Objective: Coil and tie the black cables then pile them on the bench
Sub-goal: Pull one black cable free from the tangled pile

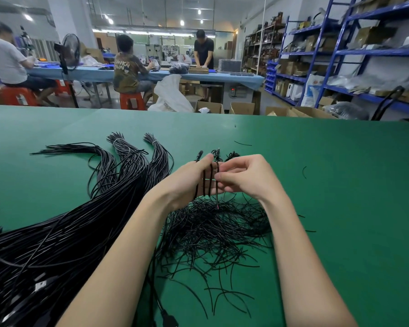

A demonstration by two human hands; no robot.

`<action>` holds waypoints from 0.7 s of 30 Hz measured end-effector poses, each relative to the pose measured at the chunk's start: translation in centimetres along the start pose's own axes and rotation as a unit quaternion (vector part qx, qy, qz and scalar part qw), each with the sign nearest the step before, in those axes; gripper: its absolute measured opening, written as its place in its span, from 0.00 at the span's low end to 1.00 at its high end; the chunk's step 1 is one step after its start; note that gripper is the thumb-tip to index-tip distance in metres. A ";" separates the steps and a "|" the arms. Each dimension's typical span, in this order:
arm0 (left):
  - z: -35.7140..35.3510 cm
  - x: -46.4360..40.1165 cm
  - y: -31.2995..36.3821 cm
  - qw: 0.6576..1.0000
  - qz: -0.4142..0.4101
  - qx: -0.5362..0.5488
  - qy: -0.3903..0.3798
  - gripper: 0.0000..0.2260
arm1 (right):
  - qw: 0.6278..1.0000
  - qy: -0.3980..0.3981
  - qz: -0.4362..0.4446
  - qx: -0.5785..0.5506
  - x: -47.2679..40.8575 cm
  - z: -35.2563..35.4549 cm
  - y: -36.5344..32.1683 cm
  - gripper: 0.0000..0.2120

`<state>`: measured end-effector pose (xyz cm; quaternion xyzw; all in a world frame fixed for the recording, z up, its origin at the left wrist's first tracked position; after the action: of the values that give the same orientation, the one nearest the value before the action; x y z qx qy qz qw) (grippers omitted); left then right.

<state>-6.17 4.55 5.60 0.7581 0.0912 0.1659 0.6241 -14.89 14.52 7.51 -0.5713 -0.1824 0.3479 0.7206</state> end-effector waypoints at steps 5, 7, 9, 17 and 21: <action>0.1 -0.1 -0.2 1.000 -0.008 -0.004 -0.020 0.18 | 0.996 0.034 0.034 0.072 0.0 -0.1 -0.4 0.04; 0.0 -0.1 -0.3 0.999 -0.018 -0.020 -0.036 0.15 | 0.991 0.032 0.051 0.122 0.0 -0.3 -0.6 0.05; -0.1 -0.1 -0.4 0.998 -0.025 -0.026 -0.043 0.12 | 0.988 0.019 0.061 0.139 -0.1 -0.4 -0.7 0.07; -1.4 0.6 -0.4 0.988 -0.049 -0.107 -0.097 0.14 | 0.985 -0.119 0.035 0.116 0.3 1.3 0.3 0.08; -0.9 0.5 -0.4 0.983 -0.047 -0.154 -0.084 0.14 | 0.997 -0.006 0.043 0.058 0.0 5.1 0.7 0.24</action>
<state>-5.99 5.69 5.40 0.6592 0.0475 0.0846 0.7457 -18.42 18.16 8.22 -0.5338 -0.1420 0.3920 0.7357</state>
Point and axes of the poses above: each hand's wrist, its own x-axis away from the middle knuckle, its own z-axis out of the back of the hand, y = z × x, the point moved 6 cm from there along -x, towards the middle knuckle, and after that the axes turned 3 degrees about z, right-handed, at the moved point
